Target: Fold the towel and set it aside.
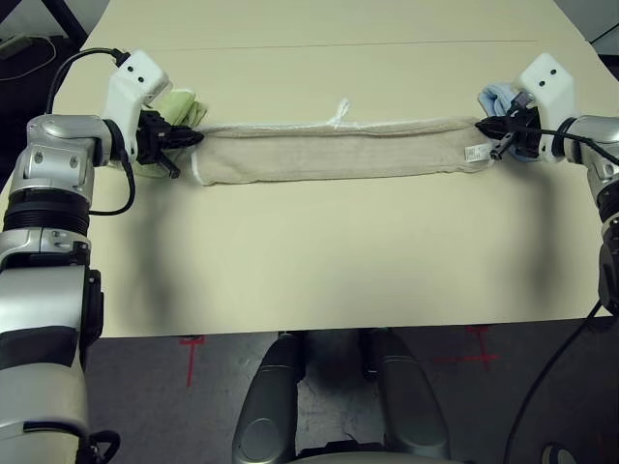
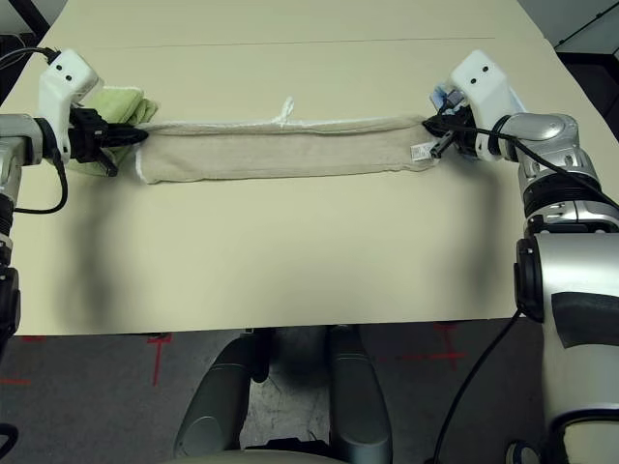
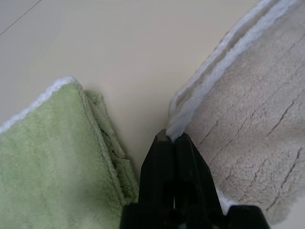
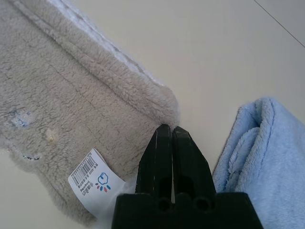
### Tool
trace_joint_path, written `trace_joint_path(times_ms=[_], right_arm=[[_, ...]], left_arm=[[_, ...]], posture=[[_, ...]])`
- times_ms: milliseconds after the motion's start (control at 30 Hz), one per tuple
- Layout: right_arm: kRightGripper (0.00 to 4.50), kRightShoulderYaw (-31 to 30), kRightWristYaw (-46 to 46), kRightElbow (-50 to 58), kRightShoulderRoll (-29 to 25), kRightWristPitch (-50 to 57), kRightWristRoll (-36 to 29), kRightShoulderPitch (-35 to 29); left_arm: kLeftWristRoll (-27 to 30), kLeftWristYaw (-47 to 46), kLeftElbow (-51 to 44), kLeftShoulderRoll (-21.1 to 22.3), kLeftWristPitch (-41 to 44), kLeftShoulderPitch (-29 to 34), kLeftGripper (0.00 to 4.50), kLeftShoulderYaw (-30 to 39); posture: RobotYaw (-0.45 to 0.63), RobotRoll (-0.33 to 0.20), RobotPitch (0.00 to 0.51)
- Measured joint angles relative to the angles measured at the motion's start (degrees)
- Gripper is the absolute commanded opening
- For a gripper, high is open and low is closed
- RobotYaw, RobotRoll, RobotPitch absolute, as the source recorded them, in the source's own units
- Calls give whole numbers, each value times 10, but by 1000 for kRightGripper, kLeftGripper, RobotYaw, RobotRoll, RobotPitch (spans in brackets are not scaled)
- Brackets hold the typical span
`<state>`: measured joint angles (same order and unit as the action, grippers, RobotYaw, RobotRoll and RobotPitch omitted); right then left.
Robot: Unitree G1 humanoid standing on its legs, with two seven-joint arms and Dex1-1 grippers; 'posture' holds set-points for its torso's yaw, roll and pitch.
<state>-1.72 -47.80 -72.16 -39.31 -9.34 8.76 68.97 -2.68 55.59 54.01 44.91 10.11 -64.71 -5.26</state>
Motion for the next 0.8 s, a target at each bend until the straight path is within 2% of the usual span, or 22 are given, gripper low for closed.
trace_joint_path(times_ms=[133, 200, 333, 533, 567, 633, 800], right_arm=[[0, 0, 21, 0, 5, 1, 7, 5], [0, -3, 38, 0, 8, 3, 14, 7], [1102, -4, 83, -2, 12, 9, 23, 11], [3378, 0, 99, -2, 20, 7, 21, 21], [3796, 0, 99, -2, 20, 7, 20, 21], [4471, 1, 97, -2, 20, 6, 19, 20], [4471, 21, 67, -2, 19, -4, -4, 20]], left_arm=[[-8, -10, 19, -11, -9, -4, 10, -1], [-13, -9, 30, -12, -9, -7, 528, -4], [-22, 6, 32, -12, 0, -8, 1877, -9], [-30, 3, 31, -11, 8, -8, 4250, -13], [-31, -4, 32, -11, 6, -9, 4500, -13], [-33, -15, 32, -10, 2, -13, 4500, -12], [-31, -32, 29, -9, -4, -28, 4500, 3]], posture=[[-3, 0, 287], [-3, 0, 286], [-6, 0, 287], [-3, 0, 285], [-1, 0, 284], [-2, 0, 284], [-1, 0, 280]])
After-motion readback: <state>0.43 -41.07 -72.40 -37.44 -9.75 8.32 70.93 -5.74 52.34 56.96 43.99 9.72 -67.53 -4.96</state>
